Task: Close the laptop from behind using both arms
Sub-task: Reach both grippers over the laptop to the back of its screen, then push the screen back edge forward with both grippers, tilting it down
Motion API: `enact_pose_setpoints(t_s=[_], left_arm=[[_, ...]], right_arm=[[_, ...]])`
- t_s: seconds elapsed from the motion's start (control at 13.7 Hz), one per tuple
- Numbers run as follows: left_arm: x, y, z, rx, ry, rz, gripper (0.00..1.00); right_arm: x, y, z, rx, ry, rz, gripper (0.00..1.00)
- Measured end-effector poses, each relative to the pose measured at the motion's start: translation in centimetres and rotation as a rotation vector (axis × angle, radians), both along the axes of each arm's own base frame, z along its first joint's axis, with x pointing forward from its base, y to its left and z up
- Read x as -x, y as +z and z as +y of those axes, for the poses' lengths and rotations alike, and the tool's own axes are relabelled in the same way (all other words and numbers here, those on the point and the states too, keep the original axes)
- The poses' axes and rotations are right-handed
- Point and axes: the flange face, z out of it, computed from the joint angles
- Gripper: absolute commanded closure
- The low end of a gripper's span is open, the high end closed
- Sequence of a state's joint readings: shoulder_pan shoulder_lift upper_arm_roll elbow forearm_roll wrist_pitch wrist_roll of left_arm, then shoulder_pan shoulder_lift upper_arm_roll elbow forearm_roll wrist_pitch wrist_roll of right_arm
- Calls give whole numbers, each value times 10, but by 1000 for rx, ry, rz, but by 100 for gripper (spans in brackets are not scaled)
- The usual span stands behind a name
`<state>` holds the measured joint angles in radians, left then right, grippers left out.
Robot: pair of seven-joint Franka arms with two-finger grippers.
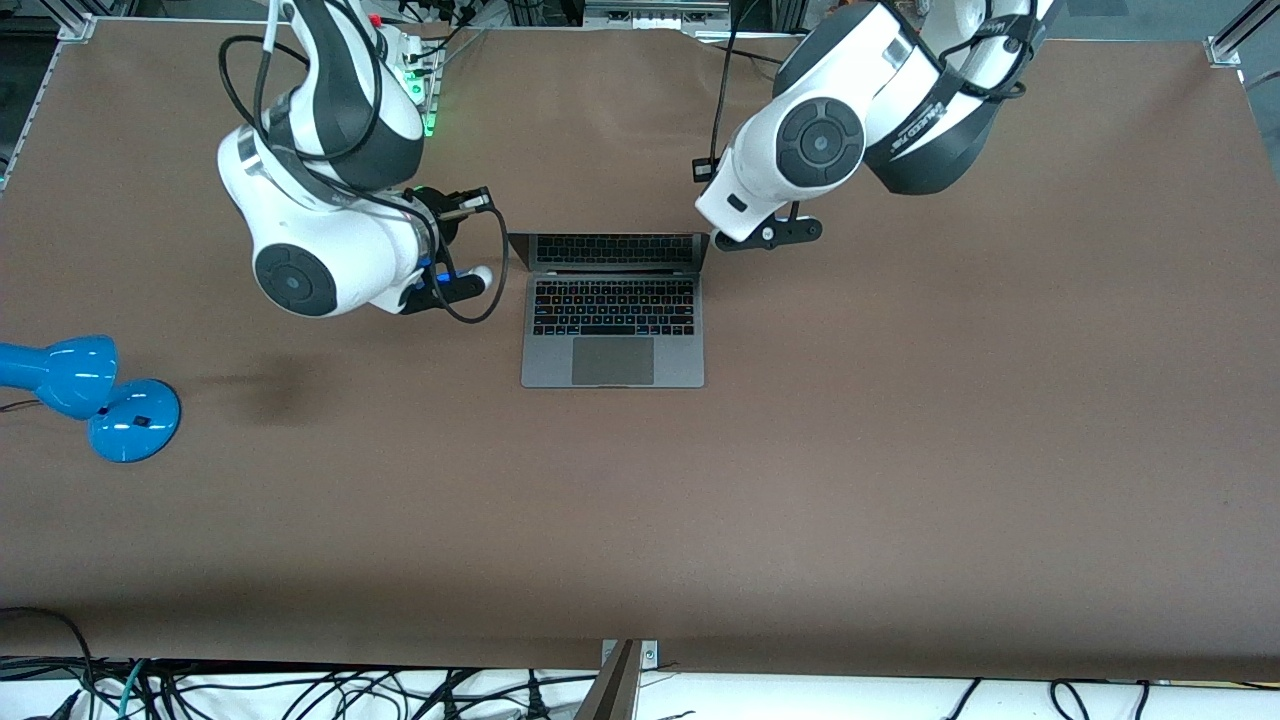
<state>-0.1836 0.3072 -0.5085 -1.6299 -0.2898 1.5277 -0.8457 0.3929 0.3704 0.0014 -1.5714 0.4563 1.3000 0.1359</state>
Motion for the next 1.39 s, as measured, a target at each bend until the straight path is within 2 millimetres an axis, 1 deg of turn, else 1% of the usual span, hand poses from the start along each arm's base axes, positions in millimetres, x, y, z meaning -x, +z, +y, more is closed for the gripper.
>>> enact_pose_setpoints(t_s=[0.29,0.44,0.59,0.73,0.8,1.02,1.39], left_arm=[[2,-28,-14,-11,4,37,100],[-1,-40,-16,-11,12,49,100],[-5,-53,-17,-13,18,68,100],[-12,-65,-18,-3,36,65,100],[-14,-70,-19,1,41,62,100],[-14,-88,-28,-11,28,61,100],[-27,-106,-32,-22,27,23,100]], right_arm=[[-2,-27,7,-9,-12,46,100],[1,-39,24,-16,-6,52,100],[7,-50,45,3,-5,40,100],[12,-58,59,16,-5,28,100],[13,-61,62,19,-5,29,100],[10,-65,59,25,-11,33,100],[7,-82,58,36,-23,40,100]])
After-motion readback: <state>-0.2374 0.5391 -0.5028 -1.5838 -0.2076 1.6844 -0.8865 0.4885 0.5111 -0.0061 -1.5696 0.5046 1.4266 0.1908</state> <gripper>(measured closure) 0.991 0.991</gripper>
